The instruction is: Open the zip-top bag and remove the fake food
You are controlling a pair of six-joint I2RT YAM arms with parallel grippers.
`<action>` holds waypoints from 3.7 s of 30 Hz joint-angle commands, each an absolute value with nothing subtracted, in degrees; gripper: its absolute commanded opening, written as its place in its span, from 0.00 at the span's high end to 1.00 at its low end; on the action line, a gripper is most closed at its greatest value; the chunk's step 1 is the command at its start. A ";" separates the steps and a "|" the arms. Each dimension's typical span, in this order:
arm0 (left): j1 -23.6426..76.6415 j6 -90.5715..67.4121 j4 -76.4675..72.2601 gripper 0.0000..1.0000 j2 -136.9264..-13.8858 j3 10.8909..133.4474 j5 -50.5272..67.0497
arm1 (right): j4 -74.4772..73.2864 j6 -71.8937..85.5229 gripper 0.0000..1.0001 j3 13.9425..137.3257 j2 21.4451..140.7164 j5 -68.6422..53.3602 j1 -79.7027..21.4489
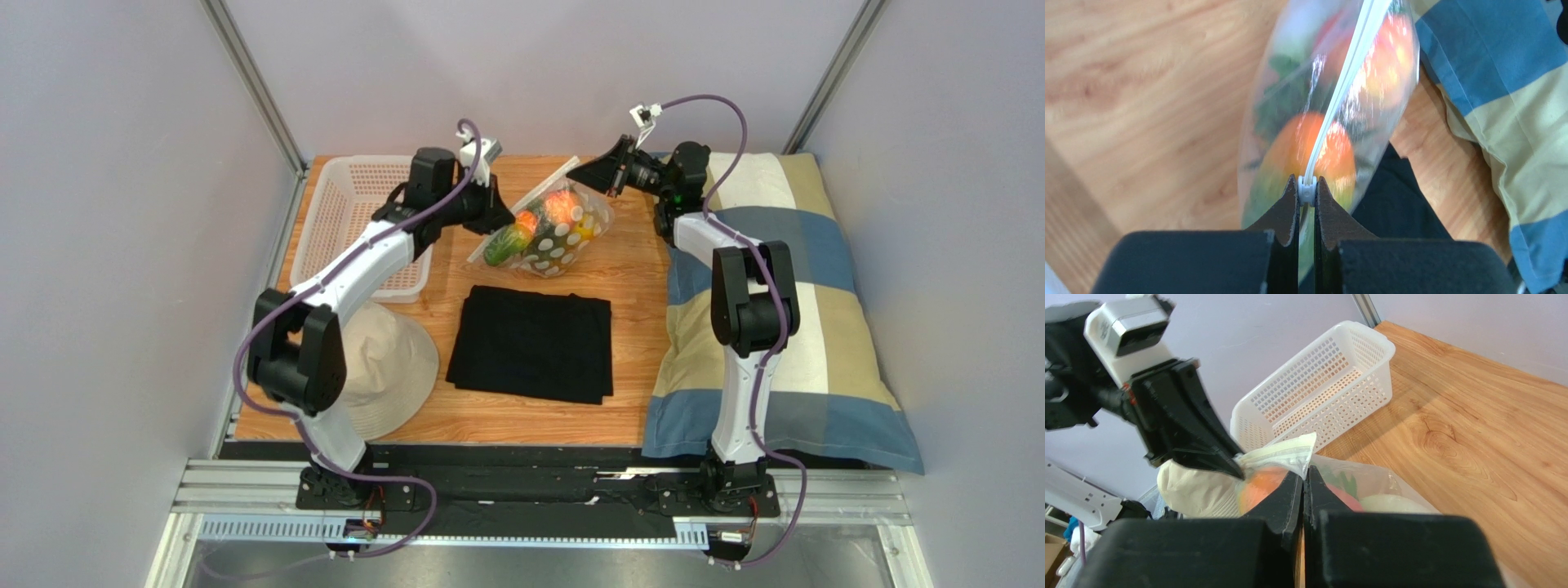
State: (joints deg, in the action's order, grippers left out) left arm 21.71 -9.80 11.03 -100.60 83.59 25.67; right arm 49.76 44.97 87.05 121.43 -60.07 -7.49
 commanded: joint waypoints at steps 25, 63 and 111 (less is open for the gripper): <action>25.58 -5.99 16.94 0.66 -91.20 89.63 17.75 | 43.50 35.51 1.00 96.86 123.31 -69.35 -8.44; 24.26 -4.22 15.03 0.62 -97.30 91.68 24.35 | 46.14 38.41 1.00 97.82 124.01 -71.37 -9.32; 25.31 -11.32 11.34 1.00 -105.73 93.33 30.32 | 18.28 29.02 0.67 103.62 122.53 -60.15 -9.93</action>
